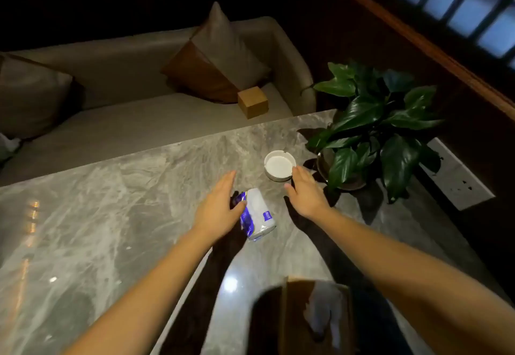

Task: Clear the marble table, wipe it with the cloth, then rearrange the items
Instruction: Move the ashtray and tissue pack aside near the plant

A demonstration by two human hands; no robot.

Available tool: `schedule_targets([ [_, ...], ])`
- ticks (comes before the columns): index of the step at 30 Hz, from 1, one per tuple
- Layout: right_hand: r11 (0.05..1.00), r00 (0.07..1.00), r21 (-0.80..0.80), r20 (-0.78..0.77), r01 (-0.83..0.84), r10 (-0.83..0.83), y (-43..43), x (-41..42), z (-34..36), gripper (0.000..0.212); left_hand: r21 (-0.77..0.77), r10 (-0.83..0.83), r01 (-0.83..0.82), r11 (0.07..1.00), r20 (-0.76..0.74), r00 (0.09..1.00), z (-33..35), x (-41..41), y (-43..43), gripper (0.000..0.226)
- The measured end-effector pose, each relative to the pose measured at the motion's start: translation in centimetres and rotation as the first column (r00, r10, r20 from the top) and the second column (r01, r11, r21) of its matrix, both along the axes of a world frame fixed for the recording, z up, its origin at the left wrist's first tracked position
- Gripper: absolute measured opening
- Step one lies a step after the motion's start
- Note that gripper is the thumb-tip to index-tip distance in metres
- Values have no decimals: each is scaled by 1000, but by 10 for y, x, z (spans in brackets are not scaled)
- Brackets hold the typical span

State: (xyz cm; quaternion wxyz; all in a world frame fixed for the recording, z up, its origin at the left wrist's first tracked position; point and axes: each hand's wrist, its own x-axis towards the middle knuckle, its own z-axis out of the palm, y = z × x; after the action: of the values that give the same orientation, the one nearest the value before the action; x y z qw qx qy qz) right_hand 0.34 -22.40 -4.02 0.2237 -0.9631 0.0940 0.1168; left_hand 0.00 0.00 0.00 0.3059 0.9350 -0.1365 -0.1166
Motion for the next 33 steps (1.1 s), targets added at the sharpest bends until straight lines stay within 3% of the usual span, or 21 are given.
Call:
schedule_targets([
  [4, 996, 997, 37, -38, 76, -74, -8, 21, -23, 56, -43, 15, -21, 999, -138, 990, -21, 27, -48, 70],
  [8, 977, 988, 152, 2, 151, -153, -11, 38, -37, 60, 1, 4, -4, 1000, -112, 994, -39, 60, -83, 57],
  [17, 984, 995, 172, 97, -40, 24, -19, 69, -65, 67, 123, 21, -7, 992, -110, 994, -68, 108, -93, 62],
  [21, 972, 993, 225, 113, -67, 43, -10, 80, -73, 67, 76, 113, -110, 991, -41, 993, -74, 113, -81, 54],
  [26, 968, 992, 246, 121, -51, 21, -6, 84, -77, 68, 53, 108, -108, 993, -8, 994, -76, 112, -77, 55],
  [33, 914, 997, 404, 57, 20, -47, -9, 64, -64, 78, 79, 101, -96, 992, -61, 993, -68, 93, -80, 84],
])
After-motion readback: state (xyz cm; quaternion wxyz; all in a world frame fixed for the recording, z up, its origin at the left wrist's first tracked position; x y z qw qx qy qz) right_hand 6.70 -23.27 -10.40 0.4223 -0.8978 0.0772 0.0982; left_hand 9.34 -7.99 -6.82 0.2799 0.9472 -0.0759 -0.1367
